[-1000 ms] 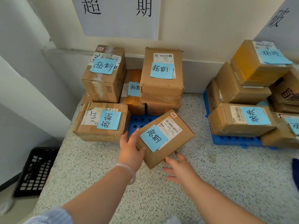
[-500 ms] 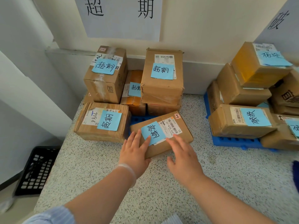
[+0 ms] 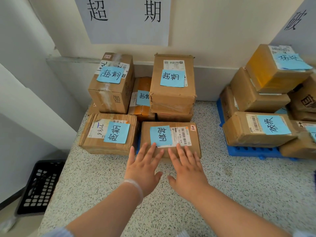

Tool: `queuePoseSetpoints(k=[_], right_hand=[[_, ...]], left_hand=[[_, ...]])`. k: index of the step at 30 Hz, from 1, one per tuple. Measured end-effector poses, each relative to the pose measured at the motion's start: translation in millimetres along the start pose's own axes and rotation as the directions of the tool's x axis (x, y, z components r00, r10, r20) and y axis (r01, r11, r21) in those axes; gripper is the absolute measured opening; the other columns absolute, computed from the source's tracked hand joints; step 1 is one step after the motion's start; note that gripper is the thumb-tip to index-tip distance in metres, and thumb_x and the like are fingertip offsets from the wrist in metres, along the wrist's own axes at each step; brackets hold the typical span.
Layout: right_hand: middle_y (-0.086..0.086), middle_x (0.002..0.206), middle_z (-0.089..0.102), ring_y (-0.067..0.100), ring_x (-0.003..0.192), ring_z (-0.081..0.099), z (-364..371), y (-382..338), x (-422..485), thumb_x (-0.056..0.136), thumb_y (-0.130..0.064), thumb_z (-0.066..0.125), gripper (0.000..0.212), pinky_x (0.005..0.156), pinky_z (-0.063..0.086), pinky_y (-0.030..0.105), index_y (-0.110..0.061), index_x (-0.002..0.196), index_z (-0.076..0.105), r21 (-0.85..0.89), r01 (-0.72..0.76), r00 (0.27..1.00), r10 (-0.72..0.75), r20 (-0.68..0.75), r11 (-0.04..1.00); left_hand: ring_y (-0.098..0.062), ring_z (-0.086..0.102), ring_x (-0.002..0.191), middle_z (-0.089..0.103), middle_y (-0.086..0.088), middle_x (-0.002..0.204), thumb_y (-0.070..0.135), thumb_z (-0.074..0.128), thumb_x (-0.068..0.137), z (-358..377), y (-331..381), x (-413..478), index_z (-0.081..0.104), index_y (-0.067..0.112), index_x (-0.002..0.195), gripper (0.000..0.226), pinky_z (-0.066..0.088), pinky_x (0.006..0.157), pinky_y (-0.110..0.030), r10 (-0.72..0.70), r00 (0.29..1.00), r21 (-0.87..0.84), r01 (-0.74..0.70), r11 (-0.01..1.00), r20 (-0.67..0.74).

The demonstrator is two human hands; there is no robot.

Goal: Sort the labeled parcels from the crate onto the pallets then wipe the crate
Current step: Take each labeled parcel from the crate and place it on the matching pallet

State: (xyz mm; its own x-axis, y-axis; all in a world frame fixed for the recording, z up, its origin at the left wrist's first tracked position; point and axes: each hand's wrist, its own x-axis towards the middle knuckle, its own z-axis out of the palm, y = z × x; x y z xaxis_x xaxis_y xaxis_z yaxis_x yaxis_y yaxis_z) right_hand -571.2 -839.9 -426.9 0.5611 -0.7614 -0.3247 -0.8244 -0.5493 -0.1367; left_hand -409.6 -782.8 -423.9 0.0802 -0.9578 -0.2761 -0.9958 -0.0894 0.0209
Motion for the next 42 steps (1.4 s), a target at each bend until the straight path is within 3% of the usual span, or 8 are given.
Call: queuePoseSetpoints(k=[5, 9, 13, 15, 19, 22, 31, 42], right_hand=[[-0.005, 0.148, -0.047, 0.017, 0.136, -0.043, -3.1, 8.3, 13.6, 0.084, -0.071, 0.021, 0.087, 0.112, -0.025, 0.043, -0.037, 0.146, -0.03, 0.025, 0.007, 0.998, -0.008, 0.059, 1.0], [-0.006, 0.151, -0.042, 0.015, 0.137, -0.041, -5.8, 7.0, 9.5, 0.081, -0.074, 0.023, 0.09, 0.115, -0.022, 0.043, -0.038, 0.148, -0.026, 0.072, -0.018, 0.999, 0.016, 0.039, 0.997], [-0.008, 0.155, -0.036, 0.014, 0.141, -0.036, -4.6, 5.0, -15.6, 0.087, -0.07, 0.033, 0.087, 0.117, -0.019, 0.042, -0.04, 0.15, -0.02, 0.143, -0.071, 0.996, 0.077, -0.036, 0.987], [-0.009, 0.155, -0.035, 0.012, 0.141, -0.035, -3.7, 6.7, -31.2, 0.089, -0.068, 0.037, 0.088, 0.116, -0.02, 0.04, -0.041, 0.149, -0.02, 0.176, -0.112, 0.991, 0.123, -0.054, 0.978], [-0.011, 0.152, -0.039, 0.01, 0.139, -0.037, -5.3, 23.3, -69.6, 0.088, -0.068, 0.039, 0.089, 0.111, -0.025, 0.037, -0.043, 0.147, -0.023, 0.174, -0.199, 0.973, 0.216, -0.084, 0.964], [-0.01, 0.152, -0.038, 0.013, 0.142, -0.032, -7.1, 45.5, -106.9, 0.084, -0.071, 0.031, 0.087, 0.109, -0.027, 0.036, -0.044, 0.146, -0.024, 0.194, -0.281, 0.936, 0.313, -0.162, 0.94], [-0.007, 0.159, -0.027, 0.016, 0.146, -0.025, 3.8, 141.7, -297.1, 0.09, -0.063, 0.046, 0.089, 0.115, -0.019, 0.041, -0.043, 0.149, -0.016, 0.35, -0.569, 0.721, 0.656, -0.224, 0.744], [-0.005, 0.162, -0.015, 0.016, 0.149, -0.013, 85.3, 245.5, -578.7, 0.091, -0.054, 0.053, 0.084, 0.121, -0.005, 0.04, -0.039, 0.153, -0.003, 0.541, -0.784, 0.261, 0.953, -0.156, 0.304]], left_hand=[[-0.023, -0.025, 0.146, -0.022, 0.011, 0.159, 0.063, 0.014, 0.096, -4.6, -10.2, 14.7, -0.017, 0.043, 0.148, 0.064, -0.018, 0.113, -0.058, 0.0, 1.0, -0.005, 0.0, 1.0, -0.018], [-0.023, -0.022, 0.147, -0.022, 0.01, 0.159, 0.065, 0.005, 0.09, 1.5, -12.4, 16.1, -0.019, 0.045, 0.147, 0.065, -0.018, 0.112, -0.06, 0.022, 0.999, 0.001, -0.022, 1.0, -0.048], [-0.026, 0.018, 0.148, 0.022, 0.002, 0.16, 0.066, 0.022, 0.089, 0.2, -5.8, 13.2, 0.028, 0.039, 0.15, 0.067, 0.0, 0.113, -0.059, 0.073, 0.996, -0.066, -0.076, 0.995, -0.049], [-0.027, 0.032, 0.143, 0.037, 0.001, 0.154, 0.066, 0.028, 0.086, -6.2, 3.1, 13.0, 0.036, 0.037, 0.146, 0.067, 0.009, 0.111, -0.059, 0.14, 0.989, -0.072, -0.143, 0.987, -0.055], [-0.021, -0.011, 0.149, -0.013, 0.007, 0.162, 0.073, 0.01, 0.084, -26.3, 38.5, 12.3, -0.01, 0.044, 0.15, 0.074, -0.011, 0.117, -0.053, 0.259, 0.961, -0.052, -0.265, 0.963, -0.1], [-0.021, -0.018, 0.148, -0.022, 0.007, 0.16, 0.07, 0.027, 0.091, -46.0, 83.2, 3.3, -0.017, 0.044, 0.148, 0.077, -0.013, 0.117, -0.052, 0.338, 0.933, -0.025, -0.344, 0.939, -0.122], [-0.023, -0.015, 0.149, -0.018, 0.004, 0.161, 0.07, 0.033, 0.09, -58.7, 291.6, -61.4, -0.019, 0.043, 0.148, 0.082, -0.007, 0.119, -0.053, 0.646, 0.742, 0.047, -0.65, 0.759, -0.177], [-0.019, -0.009, 0.15, -0.01, 0.006, 0.163, 0.068, 0.041, 0.088, -6.4, 558.9, -208.6, -0.018, 0.048, 0.146, 0.086, -0.006, 0.12, -0.047, 0.9, 0.423, -0.005, -0.905, 0.425, -0.106]])
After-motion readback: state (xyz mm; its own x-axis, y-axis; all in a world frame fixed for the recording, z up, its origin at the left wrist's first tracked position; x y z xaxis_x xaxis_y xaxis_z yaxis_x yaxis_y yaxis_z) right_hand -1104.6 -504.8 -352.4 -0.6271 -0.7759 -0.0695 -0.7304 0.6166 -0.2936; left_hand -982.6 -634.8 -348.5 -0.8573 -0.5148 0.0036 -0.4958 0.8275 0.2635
